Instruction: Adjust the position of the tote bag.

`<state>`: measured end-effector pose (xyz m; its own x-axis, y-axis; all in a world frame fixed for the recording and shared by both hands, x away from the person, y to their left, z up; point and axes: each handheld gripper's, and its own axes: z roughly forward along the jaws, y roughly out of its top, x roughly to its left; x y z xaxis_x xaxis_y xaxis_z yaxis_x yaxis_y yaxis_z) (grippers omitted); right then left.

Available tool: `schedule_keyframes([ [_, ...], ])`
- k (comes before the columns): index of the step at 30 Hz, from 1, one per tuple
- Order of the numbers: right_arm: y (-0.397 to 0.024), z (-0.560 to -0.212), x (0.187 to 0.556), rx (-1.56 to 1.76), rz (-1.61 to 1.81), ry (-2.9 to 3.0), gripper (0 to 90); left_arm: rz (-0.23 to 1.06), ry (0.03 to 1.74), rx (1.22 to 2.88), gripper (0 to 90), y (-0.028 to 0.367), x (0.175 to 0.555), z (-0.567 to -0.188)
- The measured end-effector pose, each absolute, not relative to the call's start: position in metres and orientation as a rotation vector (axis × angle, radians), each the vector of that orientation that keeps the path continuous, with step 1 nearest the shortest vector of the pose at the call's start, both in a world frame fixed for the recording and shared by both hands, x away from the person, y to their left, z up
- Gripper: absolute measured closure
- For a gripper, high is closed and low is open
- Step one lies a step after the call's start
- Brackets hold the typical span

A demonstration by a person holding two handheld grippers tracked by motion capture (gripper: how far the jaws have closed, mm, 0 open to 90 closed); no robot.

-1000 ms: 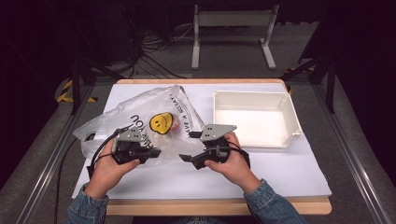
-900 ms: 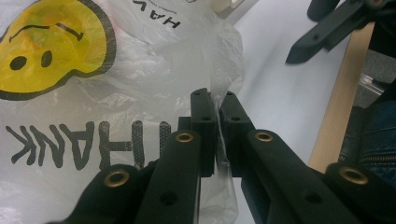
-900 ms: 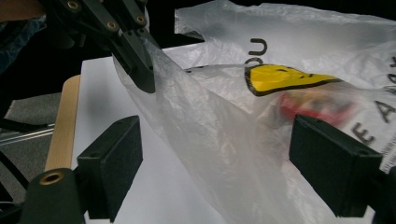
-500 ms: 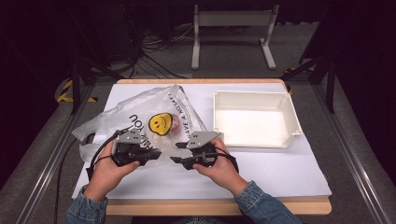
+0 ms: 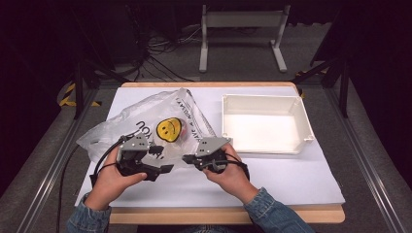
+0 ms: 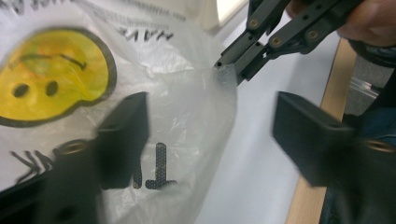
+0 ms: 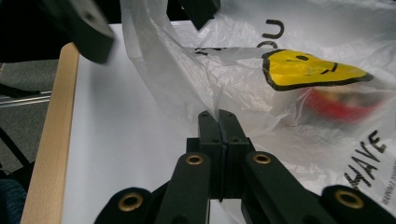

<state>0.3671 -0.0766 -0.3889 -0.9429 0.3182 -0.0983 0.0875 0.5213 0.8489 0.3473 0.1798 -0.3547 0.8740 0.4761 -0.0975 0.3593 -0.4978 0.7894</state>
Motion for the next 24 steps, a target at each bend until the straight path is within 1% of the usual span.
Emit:
schedule_keyframes([
  [1,-0.077,-0.389,0.367,0.343,1.387,2.522,90.0,0.173,0.594,2.132,23.4,0.181,0.346,-0.352],
  [3,-0.081,-0.385,0.367,0.348,1.380,2.508,90.0,0.202,0.575,2.099,16.6,0.186,0.340,-0.342],
  [6,-0.088,-0.381,0.369,0.360,1.375,2.490,90.0,0.259,0.578,2.048,13.4,0.198,0.333,-0.328],
  [14,-0.110,-0.366,0.371,0.406,1.368,2.424,90.0,0.381,0.688,1.901,12.9,0.252,0.328,-0.307],
  [20,-0.125,-0.360,0.374,0.427,1.376,2.417,90.0,0.428,0.757,1.846,12.9,0.273,0.329,-0.305],
  [21,-0.131,-0.358,0.374,0.430,1.379,2.416,90.0,0.432,0.776,1.833,12.9,0.280,0.331,-0.306],
  [24,-0.138,-0.356,0.375,0.436,1.373,2.411,90.0,0.432,0.799,1.821,12.9,0.286,0.333,-0.307],
])
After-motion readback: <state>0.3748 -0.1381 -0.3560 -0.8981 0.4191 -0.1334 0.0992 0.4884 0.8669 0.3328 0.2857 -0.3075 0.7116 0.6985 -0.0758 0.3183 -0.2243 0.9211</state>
